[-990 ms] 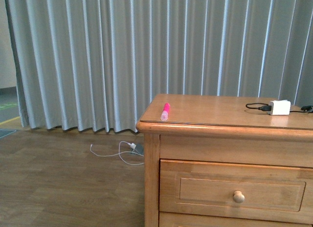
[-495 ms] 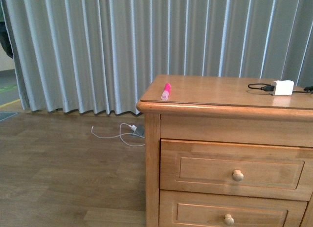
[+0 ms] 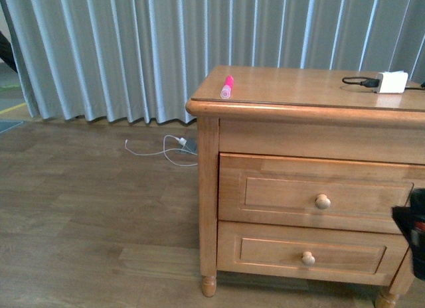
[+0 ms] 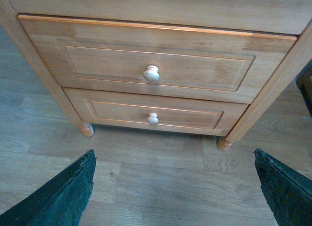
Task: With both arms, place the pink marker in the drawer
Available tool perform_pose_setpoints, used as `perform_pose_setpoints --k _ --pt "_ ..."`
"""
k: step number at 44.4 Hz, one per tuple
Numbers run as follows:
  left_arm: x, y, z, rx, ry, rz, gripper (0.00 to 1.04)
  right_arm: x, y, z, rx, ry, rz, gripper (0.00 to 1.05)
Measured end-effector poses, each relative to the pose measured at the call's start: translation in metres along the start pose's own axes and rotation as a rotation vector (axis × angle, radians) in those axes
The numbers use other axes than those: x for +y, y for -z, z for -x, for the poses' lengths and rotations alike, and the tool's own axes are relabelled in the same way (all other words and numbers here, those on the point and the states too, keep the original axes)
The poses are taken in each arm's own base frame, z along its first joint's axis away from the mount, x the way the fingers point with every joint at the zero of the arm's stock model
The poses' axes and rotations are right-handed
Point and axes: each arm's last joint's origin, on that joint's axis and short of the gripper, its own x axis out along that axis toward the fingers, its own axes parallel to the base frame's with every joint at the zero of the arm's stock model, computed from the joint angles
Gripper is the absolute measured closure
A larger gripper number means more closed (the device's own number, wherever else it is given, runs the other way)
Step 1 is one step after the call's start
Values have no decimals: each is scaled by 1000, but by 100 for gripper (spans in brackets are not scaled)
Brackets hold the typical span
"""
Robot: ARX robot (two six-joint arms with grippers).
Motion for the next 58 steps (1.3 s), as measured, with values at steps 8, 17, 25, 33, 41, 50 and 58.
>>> perform_pose_setpoints --k 8,17,25,33,41,50,58 --pt "0 0 0 0 0 0 6 20 -8 -44 37 0 13 9" --pt "0 0 0 0 0 0 6 38 -13 -100 25 38 14 9" --pt "0 0 0 0 0 0 6 44 -10 -140 14 79 9 9" --pt "0 0 0 0 0 0 6 43 -4 -175 15 112 2 9" --pt "0 0 0 0 0 0 6 41 7 -203 27 136 -3 9" --pt "0 0 0 0 0 0 6 43 15 -218 34 140 -1 9" --pt "0 0 0 0 0 0 6 41 15 -225 27 149 -5 9"
